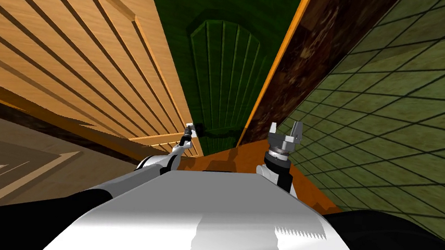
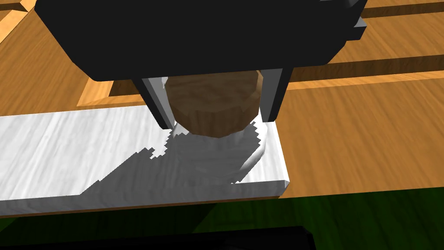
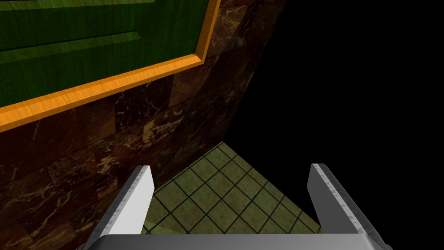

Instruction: Pull the door open

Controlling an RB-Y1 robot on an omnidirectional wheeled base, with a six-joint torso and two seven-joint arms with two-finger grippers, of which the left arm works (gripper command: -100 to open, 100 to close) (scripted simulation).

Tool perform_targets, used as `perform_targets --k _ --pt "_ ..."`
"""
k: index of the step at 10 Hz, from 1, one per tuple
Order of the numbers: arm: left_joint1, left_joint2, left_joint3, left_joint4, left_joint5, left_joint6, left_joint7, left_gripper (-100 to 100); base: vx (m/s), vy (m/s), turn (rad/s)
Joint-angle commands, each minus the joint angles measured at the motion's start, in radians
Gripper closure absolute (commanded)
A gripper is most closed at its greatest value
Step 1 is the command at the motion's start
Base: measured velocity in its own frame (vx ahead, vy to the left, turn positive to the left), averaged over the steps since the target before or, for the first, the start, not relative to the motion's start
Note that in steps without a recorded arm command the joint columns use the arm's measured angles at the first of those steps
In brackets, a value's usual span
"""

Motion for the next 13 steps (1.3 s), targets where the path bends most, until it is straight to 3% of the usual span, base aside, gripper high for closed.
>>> perform_targets --k 1,13 --pt "0.0 0.0 0.0 0.0 0.0 0.0 0.0 100 -0.126 0.003 -0.008" --pt "0.001 0.001 -0.003 -0.001 -0.002 0.0 0.004 100 -0.2 0.014 -0.002"
